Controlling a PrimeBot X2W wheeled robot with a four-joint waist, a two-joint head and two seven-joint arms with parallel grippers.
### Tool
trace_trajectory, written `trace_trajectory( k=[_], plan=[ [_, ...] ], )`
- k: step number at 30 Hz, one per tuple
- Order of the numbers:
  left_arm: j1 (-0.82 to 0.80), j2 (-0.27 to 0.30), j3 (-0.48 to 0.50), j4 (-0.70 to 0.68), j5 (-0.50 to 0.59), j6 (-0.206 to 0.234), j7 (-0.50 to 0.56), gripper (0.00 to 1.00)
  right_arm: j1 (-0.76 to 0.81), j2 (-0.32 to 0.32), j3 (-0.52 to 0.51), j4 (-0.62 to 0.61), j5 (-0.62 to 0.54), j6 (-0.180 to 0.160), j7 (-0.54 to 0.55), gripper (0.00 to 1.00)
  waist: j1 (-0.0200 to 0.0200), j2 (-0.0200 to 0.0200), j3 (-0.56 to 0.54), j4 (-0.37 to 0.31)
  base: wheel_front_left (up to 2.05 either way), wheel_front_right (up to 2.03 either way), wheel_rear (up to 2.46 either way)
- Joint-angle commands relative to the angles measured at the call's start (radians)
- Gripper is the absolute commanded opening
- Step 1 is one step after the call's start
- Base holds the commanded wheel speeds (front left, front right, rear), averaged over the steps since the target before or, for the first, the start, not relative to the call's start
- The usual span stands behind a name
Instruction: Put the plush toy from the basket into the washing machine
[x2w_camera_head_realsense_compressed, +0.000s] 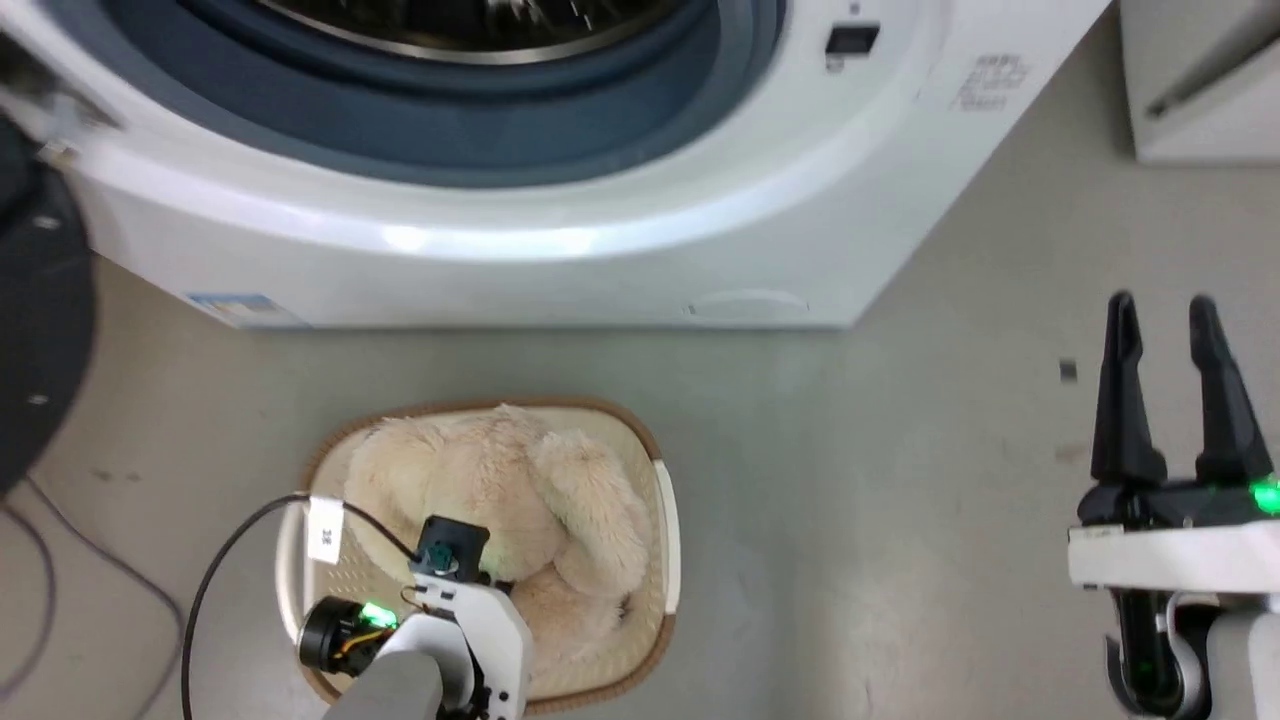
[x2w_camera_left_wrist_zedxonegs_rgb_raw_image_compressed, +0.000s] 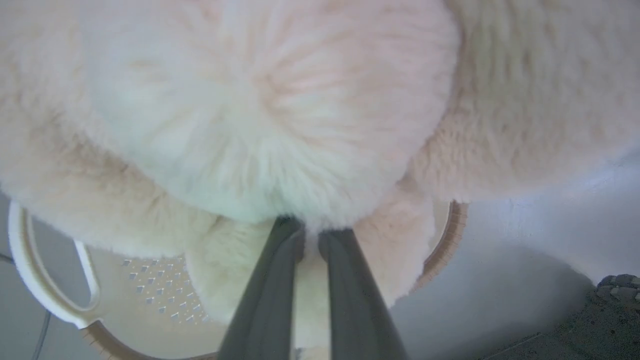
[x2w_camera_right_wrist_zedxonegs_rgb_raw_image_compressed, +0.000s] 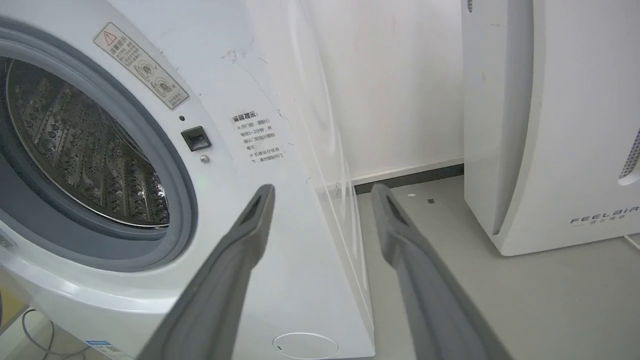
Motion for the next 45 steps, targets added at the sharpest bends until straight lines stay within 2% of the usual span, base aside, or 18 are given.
trace_trajectory(
  k=[1,7,10,20,26,35,45],
  plan=[
    [0.012,-0.002,-0.003,-0.01,-0.011,-0.002,-0.012,0.0,0.016,0.0,-0.004,0.005,0.001,-0.001,-0.004,1.0,0.0,0.0,-0.071,0.03,0.0,0.0,0.0],
    [0.047,-0.004,-0.007,-0.07,-0.026,-0.003,-0.033,0.0,0.075,0.0,-0.024,0.022,0.001,-0.001,-0.004,1.0,0.0,0.0,-0.159,0.059,0.0,0.0,0.0],
    [0.068,0.001,0.004,-0.151,-0.028,0.0,-0.034,0.0,0.099,0.0,-0.029,0.028,0.003,-0.001,-0.004,1.0,0.0,0.0,-0.193,0.071,0.0,0.0,0.0],
    [0.182,0.036,0.066,-0.454,0.002,0.056,-0.034,0.0,0.162,0.0,-0.019,0.035,0.001,-0.001,-0.004,1.0,0.0,0.0,-0.285,0.074,0.0,0.0,0.0],
    [0.198,0.041,0.112,-0.577,0.016,0.075,-0.034,0.0,0.179,0.0,-0.019,0.033,0.002,-0.001,-0.004,1.0,0.0,0.0,-0.303,0.064,0.0,0.0,0.0],
    [0.091,0.048,0.182,-0.615,0.023,0.082,-0.034,0.0,0.146,0.0,0.005,0.019,0.004,-0.001,-0.004,1.0,0.0,0.0,-0.23,0.001,0.0,0.0,0.0],
    [-0.163,0.114,0.264,-0.543,0.043,0.081,-0.034,0.0,0.072,0.0,0.03,0.008,0.024,-0.001,-0.004,1.0,0.0,0.0,-0.063,-0.127,0.0,0.0,0.0]
  ],
)
